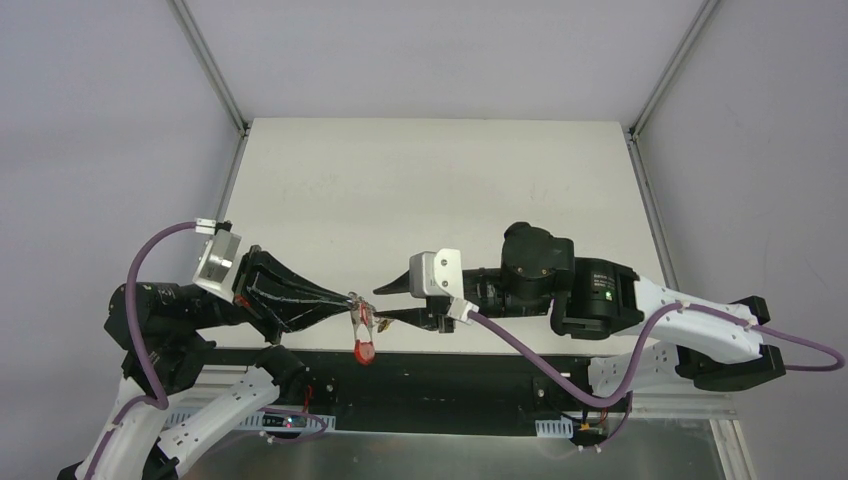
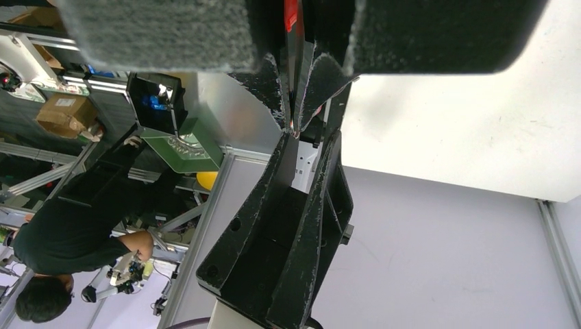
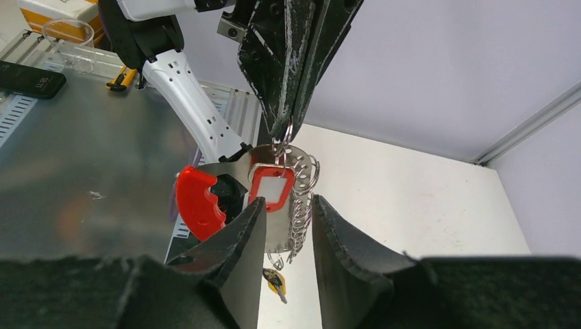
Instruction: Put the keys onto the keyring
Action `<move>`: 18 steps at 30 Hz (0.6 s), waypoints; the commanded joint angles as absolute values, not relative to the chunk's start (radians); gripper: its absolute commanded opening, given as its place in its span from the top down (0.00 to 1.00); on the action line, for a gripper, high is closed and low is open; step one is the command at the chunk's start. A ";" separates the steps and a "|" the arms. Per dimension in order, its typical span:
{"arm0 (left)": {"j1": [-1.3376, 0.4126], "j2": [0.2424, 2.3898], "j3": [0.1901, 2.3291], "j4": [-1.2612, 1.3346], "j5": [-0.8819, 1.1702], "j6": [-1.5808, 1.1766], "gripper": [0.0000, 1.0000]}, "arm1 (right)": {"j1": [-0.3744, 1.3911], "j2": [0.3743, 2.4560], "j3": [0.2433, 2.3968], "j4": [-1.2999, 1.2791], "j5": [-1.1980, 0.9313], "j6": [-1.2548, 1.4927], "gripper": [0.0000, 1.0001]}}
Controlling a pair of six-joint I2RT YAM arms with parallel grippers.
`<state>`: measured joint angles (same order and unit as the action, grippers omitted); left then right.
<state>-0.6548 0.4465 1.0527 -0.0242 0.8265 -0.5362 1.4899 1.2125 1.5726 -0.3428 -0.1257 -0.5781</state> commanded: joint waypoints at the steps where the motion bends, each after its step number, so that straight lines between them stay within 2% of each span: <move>1: -0.658 0.436 1.053 0.062 0.809 -0.552 1.00 | 1.508 1.206 1.606 -0.268 -0.105 -0.629 0.68; 18: -0.658 0.422 1.039 0.063 0.812 -0.551 1.00 | 1.532 1.238 1.646 -0.233 -0.100 -0.630 0.78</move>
<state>-0.6548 0.4374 1.0424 -0.0109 0.8261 -0.5362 1.5249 1.2297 1.5940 -0.2943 -0.1143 -0.6189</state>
